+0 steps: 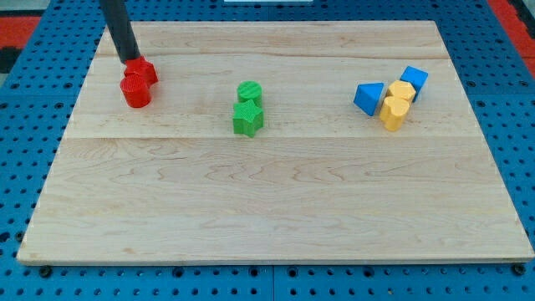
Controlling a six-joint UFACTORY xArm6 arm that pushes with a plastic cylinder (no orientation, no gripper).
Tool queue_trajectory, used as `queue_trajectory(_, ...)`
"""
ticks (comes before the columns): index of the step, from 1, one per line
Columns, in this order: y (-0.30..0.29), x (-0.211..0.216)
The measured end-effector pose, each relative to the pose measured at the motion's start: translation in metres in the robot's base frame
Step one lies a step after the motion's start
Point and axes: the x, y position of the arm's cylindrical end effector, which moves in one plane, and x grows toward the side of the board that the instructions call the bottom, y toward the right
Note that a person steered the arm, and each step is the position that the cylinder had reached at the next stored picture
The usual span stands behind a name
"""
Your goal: Push the red blocks towards bottom
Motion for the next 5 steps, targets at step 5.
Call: queue_trajectory(5,0.083,0.029)
